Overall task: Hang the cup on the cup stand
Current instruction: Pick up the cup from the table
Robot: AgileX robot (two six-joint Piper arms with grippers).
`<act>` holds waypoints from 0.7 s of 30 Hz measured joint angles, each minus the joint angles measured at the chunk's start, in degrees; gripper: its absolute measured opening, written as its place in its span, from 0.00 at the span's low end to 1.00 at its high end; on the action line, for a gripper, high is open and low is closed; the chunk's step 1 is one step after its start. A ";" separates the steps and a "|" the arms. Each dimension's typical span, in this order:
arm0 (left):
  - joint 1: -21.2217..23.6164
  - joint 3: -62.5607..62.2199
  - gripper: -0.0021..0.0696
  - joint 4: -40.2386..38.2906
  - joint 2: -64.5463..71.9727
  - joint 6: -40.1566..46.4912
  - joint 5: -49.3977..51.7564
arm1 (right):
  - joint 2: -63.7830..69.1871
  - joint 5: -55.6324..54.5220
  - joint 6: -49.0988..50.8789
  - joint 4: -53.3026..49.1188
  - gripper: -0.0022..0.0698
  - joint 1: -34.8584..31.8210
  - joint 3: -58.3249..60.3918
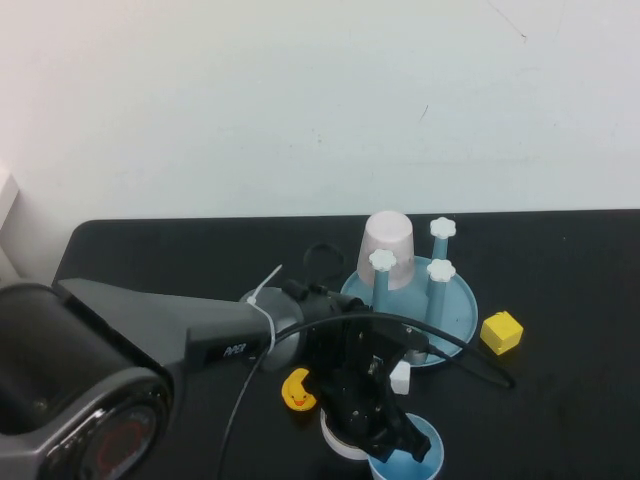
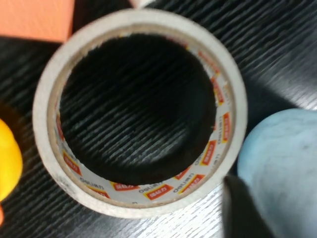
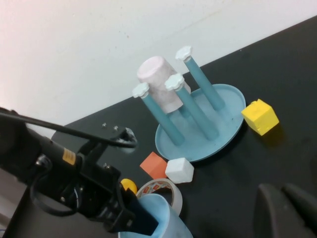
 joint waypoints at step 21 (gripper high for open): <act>0.00 21.00 0.04 12.24 -32.11 0.38 -10.35 | 0.00 6.06 -21.42 25.43 0.04 0.00 0.00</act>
